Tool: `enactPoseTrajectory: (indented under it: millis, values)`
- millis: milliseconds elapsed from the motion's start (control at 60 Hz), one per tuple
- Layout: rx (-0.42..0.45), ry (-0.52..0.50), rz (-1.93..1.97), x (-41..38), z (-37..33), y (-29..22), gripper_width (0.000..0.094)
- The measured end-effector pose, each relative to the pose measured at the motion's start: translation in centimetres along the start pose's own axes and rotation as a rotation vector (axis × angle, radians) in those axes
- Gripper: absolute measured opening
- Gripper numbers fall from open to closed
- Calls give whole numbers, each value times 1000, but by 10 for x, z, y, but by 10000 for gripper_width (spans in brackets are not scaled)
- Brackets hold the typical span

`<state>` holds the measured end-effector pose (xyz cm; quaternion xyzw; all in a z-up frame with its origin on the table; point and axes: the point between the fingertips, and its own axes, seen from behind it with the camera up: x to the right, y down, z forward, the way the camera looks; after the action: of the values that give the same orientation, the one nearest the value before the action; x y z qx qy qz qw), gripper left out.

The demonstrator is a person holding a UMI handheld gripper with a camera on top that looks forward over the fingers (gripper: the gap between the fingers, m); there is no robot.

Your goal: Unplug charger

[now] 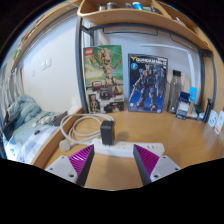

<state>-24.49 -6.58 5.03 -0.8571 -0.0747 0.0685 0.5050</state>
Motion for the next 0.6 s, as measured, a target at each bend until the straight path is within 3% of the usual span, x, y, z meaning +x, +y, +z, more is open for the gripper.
enactPoseTrajectory:
  millis: [133,200,283,433,600]
  values:
    - [59,67,38,-4,49,-25,698]
    - [57,81,35,-6,71,-27,552]
    - [63,87,26,-8,85,-30,232]
    - [29,134,30,-7,84,-29,139]
    - [-107,85,198,-3,89,-28,107]
